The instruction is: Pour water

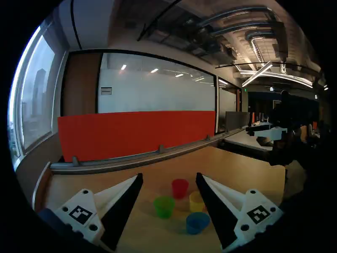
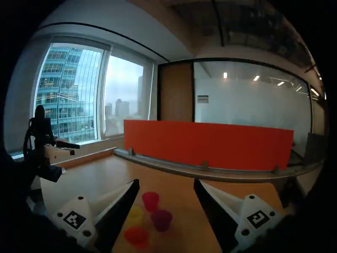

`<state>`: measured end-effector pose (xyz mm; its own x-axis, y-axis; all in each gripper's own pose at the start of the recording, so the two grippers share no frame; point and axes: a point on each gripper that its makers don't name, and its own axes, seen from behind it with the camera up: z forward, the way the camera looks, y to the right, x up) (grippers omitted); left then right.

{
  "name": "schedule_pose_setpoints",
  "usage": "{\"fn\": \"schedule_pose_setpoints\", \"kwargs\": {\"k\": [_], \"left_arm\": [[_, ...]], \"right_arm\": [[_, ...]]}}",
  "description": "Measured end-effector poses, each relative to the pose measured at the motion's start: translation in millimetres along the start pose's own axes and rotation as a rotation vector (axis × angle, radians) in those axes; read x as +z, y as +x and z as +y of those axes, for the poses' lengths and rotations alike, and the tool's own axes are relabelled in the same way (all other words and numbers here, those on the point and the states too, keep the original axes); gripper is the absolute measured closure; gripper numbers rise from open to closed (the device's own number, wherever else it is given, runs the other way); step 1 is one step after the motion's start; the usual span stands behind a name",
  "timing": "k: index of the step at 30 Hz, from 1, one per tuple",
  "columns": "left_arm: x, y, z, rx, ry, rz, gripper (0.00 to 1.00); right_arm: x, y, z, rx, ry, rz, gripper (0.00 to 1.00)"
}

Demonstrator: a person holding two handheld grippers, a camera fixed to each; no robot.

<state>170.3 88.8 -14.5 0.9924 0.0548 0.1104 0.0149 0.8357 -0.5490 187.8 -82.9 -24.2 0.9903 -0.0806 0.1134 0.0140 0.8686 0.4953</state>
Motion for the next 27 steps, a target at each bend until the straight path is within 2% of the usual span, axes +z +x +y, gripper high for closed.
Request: {"fn": "schedule_pose_setpoints", "kwargs": {"k": [8, 20, 27], "left_arm": [[1.7, -14.0, 5.0, 0.022, -0.023, -0.044, 0.07], [4.7, -34.7, 9.2, 0.018, -0.053, -0.084, 0.07], [5.3, -57.2, 19.8, 0.021, -0.087, -0.122, 0.06]], "right_arm": [[-1.2, -9.0, -9.0, -0.019, 0.043, -0.051, 0.0], [-3.5, -21.4, -9.8, -0.048, 0.055, -0.087, 0.0], [-5.0, -31.6, -9.4, -0.051, 0.06, -0.111, 0.0]]}}
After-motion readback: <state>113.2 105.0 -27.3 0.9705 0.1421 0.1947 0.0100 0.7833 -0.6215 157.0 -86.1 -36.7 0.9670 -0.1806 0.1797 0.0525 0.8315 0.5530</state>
